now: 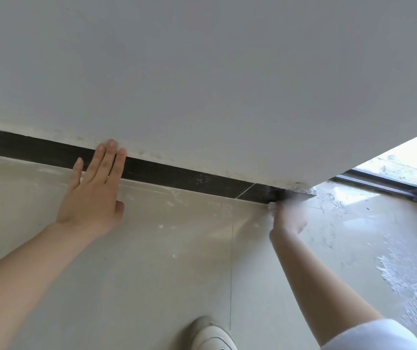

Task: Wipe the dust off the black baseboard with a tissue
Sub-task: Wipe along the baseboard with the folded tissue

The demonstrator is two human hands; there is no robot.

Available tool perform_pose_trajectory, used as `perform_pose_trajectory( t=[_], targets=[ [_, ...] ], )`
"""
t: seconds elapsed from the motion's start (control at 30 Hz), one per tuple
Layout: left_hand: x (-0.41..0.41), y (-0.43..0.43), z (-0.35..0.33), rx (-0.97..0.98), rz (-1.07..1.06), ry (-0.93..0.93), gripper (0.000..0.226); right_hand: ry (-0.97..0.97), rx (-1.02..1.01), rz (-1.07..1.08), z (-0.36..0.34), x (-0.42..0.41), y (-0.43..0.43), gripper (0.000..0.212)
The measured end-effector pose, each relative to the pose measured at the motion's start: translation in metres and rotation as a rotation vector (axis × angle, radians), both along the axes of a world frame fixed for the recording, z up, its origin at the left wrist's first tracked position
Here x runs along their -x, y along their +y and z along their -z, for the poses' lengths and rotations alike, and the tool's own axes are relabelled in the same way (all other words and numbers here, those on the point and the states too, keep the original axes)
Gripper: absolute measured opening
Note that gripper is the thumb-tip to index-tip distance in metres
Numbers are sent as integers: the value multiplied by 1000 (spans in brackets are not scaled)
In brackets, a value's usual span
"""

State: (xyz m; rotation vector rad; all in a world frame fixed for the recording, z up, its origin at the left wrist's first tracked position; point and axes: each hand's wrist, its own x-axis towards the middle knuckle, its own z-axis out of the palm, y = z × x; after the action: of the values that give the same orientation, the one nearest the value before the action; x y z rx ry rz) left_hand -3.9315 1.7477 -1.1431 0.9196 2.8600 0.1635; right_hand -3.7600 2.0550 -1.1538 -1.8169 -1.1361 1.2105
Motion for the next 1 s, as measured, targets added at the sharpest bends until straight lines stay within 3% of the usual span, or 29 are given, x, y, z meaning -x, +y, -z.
perform_pose_trajectory(
  t=[0.13, 0.3, 0.37, 0.43, 0.53, 0.67, 0.8, 0.9, 1.0],
  targets=[
    [0, 1, -1, -22, -5, -17, 97, -127, -82, -143, 7, 16, -40, 12],
    [3, 0, 3, -29, -4, -7, 100, -186, -188, -740, 20, 7, -59, 13],
    [4, -3, 4, -14, -2, -23, 101, -181, -191, -674, 17, -3, -52, 11],
    [6, -5, 1, -2, 4, -27, 101, -188, -163, -466, 15, -16, -38, 5],
    [8, -3, -2, 6, 8, -22, 100, -170, -123, -200, 9, -33, -11, 17],
    [6, -2, -3, -7, 8, -33, 99, -101, -126, -56, -2, -18, 6, 13],
    [4, 0, -5, -23, 3, -50, 97, -125, -218, -72, -2, 10, -22, 15],
    [4, 1, -5, -29, -7, -57, 97, -138, -262, -250, 7, 18, -47, 8],
    [4, 1, -4, -11, -6, -70, 98, -153, -315, -413, 13, 16, -59, 16]
  ],
)
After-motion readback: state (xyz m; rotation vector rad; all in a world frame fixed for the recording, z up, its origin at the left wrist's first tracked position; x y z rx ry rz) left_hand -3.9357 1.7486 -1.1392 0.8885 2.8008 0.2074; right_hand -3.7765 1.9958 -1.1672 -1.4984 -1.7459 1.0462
